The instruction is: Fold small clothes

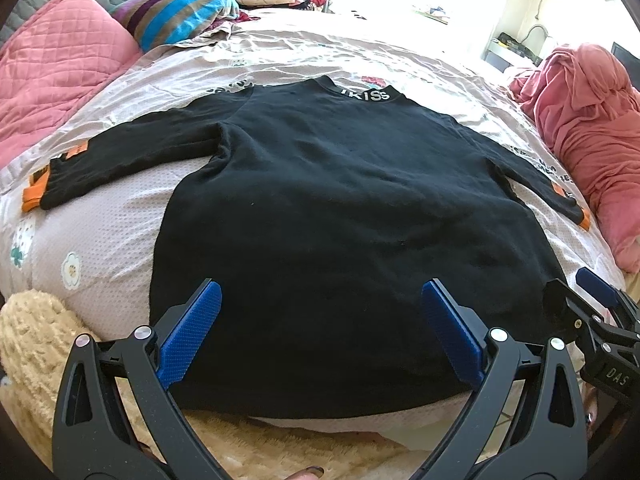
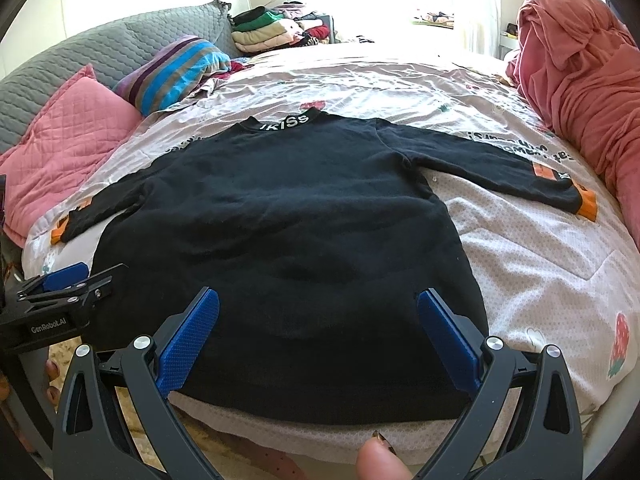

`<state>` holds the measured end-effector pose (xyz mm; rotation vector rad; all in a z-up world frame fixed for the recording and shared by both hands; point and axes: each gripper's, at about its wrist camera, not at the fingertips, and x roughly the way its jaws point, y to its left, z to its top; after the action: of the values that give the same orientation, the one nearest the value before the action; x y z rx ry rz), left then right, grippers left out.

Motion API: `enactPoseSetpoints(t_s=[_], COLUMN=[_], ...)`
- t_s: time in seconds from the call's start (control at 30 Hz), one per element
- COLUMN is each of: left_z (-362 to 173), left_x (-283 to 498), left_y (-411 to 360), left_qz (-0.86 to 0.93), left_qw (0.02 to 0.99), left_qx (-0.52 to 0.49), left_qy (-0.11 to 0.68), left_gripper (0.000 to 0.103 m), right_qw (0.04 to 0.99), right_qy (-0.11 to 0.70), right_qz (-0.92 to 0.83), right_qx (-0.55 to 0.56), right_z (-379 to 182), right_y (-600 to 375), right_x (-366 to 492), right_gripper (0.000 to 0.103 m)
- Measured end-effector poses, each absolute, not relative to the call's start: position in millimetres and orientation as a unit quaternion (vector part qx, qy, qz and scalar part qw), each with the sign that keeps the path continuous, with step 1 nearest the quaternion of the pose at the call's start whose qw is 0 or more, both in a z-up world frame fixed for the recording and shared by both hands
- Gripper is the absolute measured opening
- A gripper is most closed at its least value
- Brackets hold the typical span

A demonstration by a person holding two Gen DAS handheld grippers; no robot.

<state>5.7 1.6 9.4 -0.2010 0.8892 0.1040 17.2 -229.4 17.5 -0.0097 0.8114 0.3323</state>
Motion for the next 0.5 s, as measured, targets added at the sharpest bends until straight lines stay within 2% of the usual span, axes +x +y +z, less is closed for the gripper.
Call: enactPoseSetpoints(t_s=[0.5], left_z=[23.3], left_x=[42.8], left_y=[8.4], left_qz=[0.045], left_qw=[0.898], left_qx=[-0.111], left_qy=[0.423], left_gripper=[0.094], right_qw=[0.912], right_qy=[0.379], right_qz=[0.157], right_qx=[0.010], right_z=[27.8], right_y=[-231.3], right_x=[61.9], right_gripper=[0.099])
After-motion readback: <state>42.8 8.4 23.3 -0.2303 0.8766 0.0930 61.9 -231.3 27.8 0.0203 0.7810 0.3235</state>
